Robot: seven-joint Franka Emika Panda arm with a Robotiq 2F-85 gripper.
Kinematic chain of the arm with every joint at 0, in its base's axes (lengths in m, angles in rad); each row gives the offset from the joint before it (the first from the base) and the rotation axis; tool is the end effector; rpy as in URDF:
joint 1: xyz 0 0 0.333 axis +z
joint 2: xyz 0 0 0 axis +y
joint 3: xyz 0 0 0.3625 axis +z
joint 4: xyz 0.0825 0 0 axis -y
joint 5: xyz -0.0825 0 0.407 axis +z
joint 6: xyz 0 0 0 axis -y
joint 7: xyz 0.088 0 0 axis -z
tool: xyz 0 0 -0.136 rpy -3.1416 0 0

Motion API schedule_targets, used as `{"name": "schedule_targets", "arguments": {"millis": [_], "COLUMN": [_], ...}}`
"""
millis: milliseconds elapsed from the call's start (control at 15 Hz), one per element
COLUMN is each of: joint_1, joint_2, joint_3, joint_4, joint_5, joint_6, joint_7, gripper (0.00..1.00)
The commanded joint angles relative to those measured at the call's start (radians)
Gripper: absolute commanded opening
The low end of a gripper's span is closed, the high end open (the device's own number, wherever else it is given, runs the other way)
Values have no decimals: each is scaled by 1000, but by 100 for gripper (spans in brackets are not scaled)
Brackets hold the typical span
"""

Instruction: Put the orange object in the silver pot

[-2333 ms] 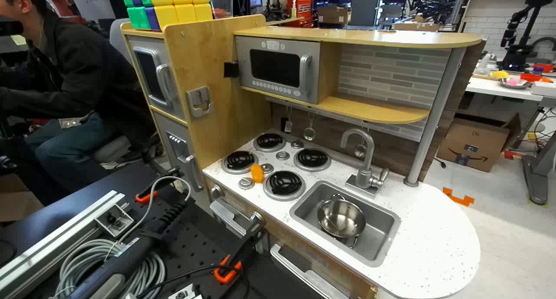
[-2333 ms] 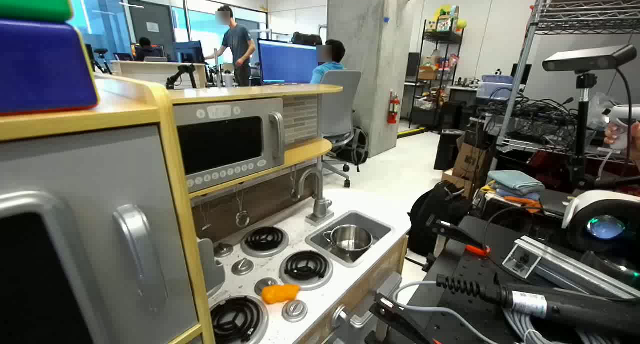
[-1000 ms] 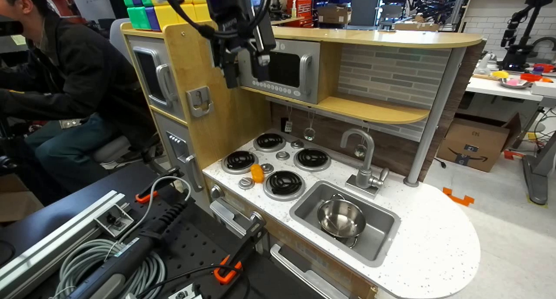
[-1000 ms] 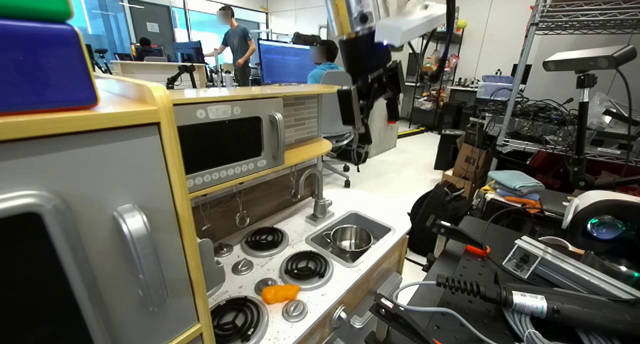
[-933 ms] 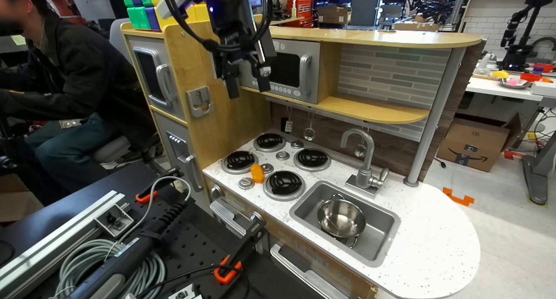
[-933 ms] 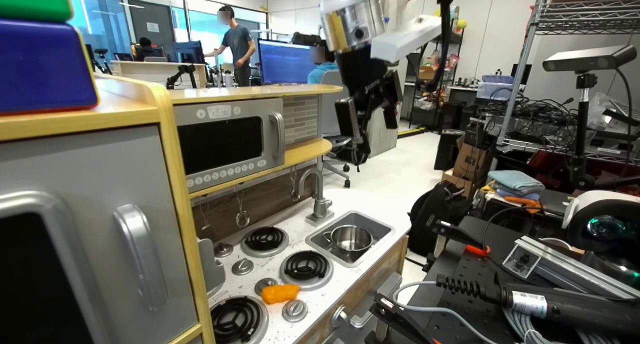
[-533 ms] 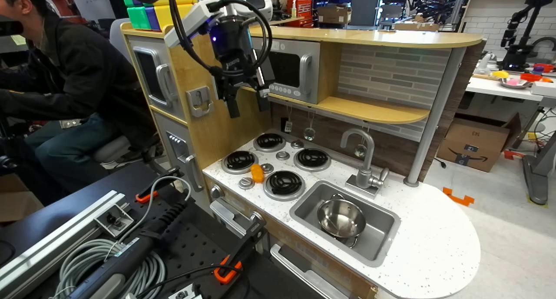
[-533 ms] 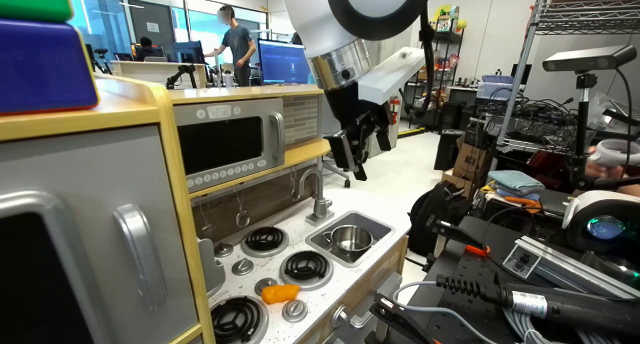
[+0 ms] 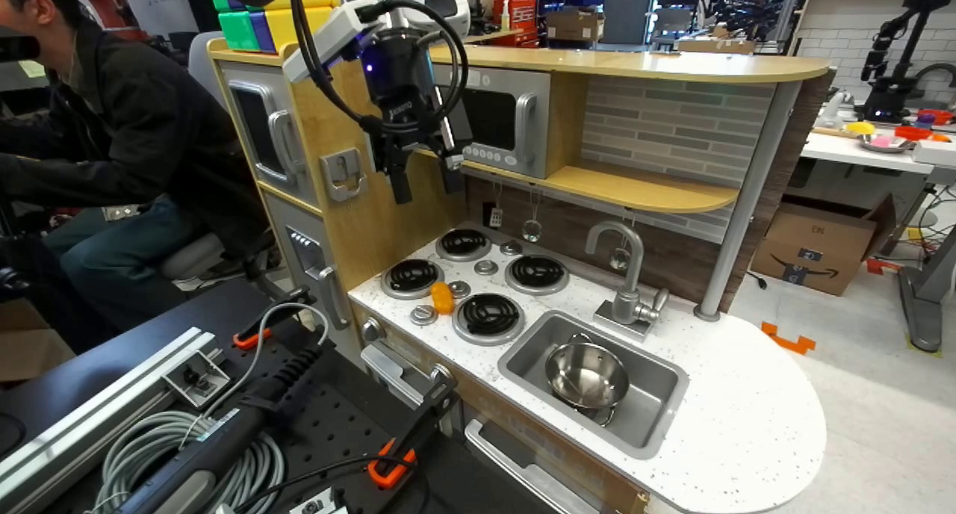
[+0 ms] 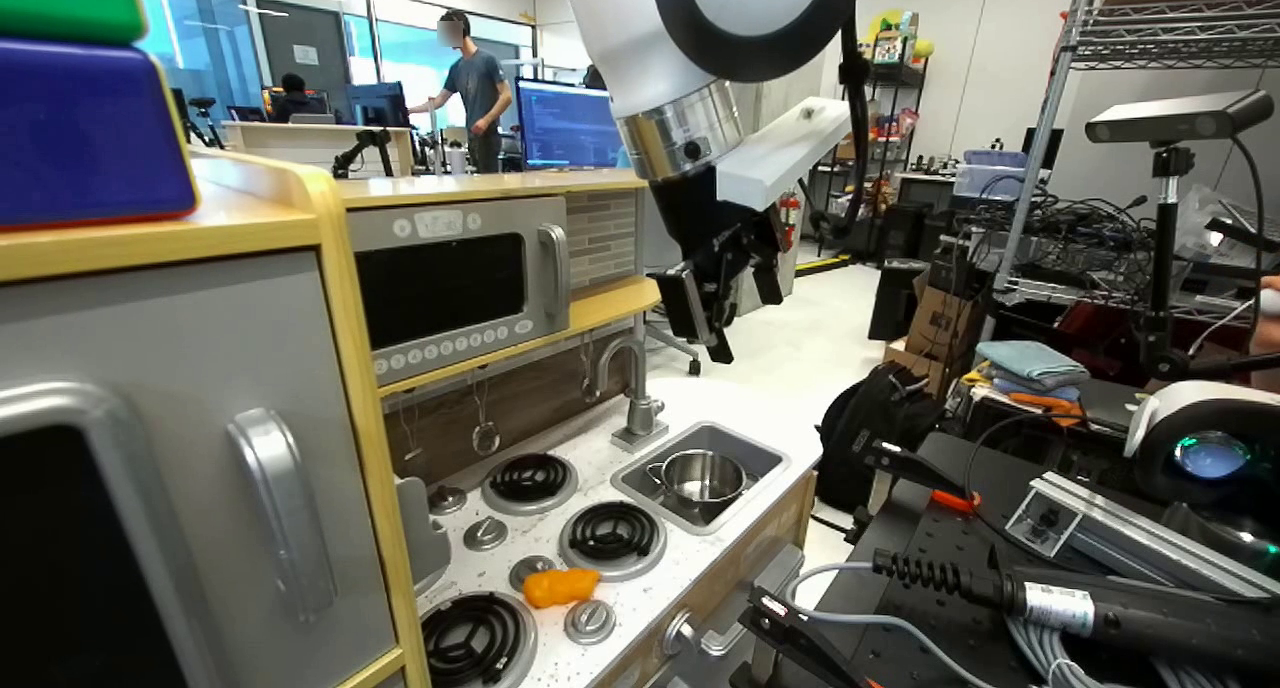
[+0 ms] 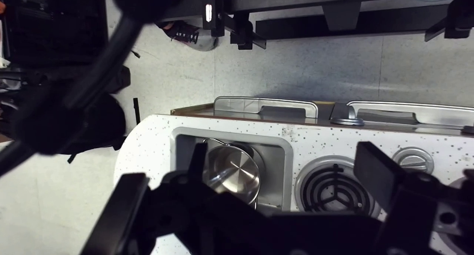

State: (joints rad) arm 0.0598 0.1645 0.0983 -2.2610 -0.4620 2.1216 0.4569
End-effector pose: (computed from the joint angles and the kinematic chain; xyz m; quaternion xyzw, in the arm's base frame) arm 0.5173 0.0512 0.2728 0.9751 0.0033 -0.0885 0.2033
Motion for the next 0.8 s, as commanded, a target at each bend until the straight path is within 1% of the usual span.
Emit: {"name": "schedule_targets", "arguments": {"millis": [0, 133, 200, 267, 333, 533, 600, 733], "joint_1": [20, 33, 49, 77, 102, 181, 203, 231], "joint_2": [-2, 15, 36, 75, 113, 265, 309, 395], "joint_3": [-15, -3, 1, -8, -20, -84, -103, -132], "joint_4": [-46, -72, -80, -72, -56, 44, 79, 159], "joint_5": [69, 117, 118, 61, 17, -110, -125, -110], "joint_6": [146, 243, 291, 334, 350, 333, 323, 306], "joint_7": [1, -13, 6, 69, 114, 274, 309, 348], "gripper": [100, 100, 100, 100, 100, 100, 100, 100]}}
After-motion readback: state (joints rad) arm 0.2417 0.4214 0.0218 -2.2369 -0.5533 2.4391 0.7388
